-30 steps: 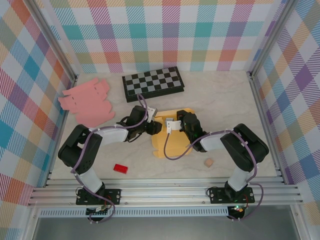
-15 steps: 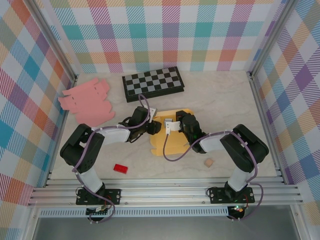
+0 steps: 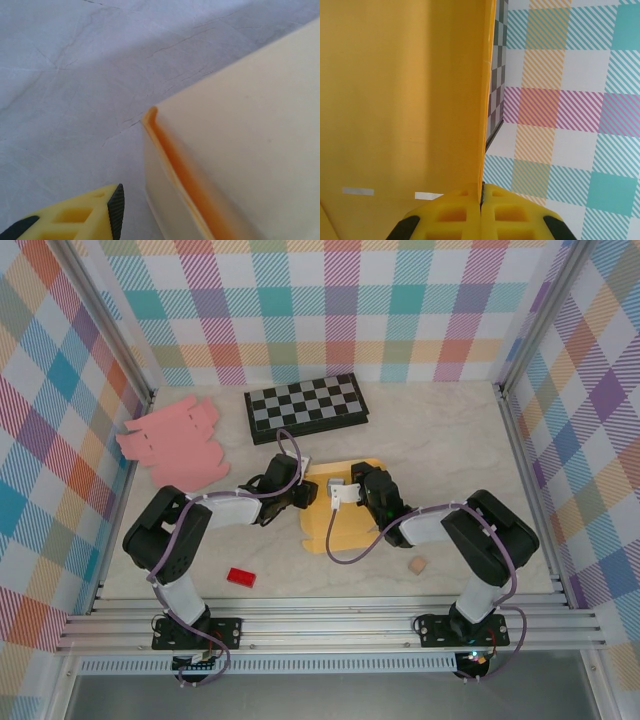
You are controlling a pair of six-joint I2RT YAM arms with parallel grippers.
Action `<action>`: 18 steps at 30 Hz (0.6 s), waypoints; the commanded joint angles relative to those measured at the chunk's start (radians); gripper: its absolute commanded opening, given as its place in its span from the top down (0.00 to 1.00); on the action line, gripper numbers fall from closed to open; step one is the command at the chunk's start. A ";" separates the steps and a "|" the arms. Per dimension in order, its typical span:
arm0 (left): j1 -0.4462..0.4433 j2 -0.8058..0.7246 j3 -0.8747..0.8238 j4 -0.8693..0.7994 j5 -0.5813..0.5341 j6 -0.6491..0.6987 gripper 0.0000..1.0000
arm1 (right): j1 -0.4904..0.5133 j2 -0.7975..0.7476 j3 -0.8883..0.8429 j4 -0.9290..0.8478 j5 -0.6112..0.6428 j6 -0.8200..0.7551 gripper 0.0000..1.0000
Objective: Fold the paper box
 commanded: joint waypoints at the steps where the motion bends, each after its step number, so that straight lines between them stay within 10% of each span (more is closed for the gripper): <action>1: -0.010 0.021 0.018 -0.001 -0.063 0.001 0.60 | 0.012 -0.023 -0.015 -0.025 0.012 0.021 1.00; 18: -0.075 0.101 0.086 -0.151 -0.463 0.002 0.83 | 0.027 -0.072 0.006 -0.110 0.113 0.119 1.00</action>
